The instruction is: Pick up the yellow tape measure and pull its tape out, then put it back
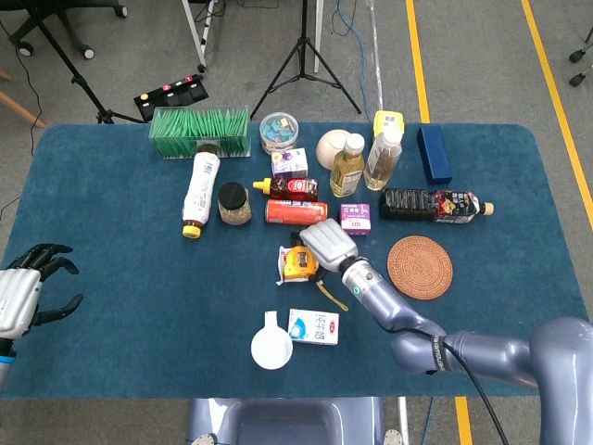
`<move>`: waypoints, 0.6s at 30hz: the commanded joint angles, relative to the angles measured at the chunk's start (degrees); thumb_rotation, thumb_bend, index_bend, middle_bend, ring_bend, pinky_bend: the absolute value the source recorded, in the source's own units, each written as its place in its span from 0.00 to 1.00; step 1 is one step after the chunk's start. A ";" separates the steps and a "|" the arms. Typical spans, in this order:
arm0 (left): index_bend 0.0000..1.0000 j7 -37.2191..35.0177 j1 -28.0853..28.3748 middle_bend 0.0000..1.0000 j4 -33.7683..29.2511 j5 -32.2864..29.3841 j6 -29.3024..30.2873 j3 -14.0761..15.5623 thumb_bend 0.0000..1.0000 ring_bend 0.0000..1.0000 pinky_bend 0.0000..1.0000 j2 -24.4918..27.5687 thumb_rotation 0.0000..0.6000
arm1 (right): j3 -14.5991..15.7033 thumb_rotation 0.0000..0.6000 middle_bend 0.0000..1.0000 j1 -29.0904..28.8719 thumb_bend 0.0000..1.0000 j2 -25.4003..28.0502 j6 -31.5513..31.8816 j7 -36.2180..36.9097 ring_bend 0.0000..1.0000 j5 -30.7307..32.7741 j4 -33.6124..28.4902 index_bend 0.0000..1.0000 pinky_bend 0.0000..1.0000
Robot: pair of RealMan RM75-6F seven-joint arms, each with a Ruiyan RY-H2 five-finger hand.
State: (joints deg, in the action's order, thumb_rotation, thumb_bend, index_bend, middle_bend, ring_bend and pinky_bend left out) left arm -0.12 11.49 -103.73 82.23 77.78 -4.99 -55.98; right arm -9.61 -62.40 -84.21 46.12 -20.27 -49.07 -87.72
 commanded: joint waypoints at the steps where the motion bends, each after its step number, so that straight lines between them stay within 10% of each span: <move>1: 0.42 1.58 1.26 0.26 -1.50 -0.55 -1.18 -0.77 0.23 0.16 0.29 0.35 1.00 | -1.17 1.00 0.58 1.84 0.15 2.31 4.01 -0.54 0.70 1.08 -5.25 0.59 0.69; 18: 0.42 14.07 9.19 0.29 -11.74 -5.99 -6.89 -4.79 0.23 0.23 0.36 -3.53 1.00 | -2.89 1.00 0.58 4.42 0.15 2.60 15.03 -7.03 0.70 3.24 -14.26 0.59 0.69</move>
State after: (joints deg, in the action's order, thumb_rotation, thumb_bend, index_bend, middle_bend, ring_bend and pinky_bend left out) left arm 12.20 19.42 -114.11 77.42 71.70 -9.08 -58.26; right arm -12.48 -58.25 -81.43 60.53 -26.77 -45.95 -101.53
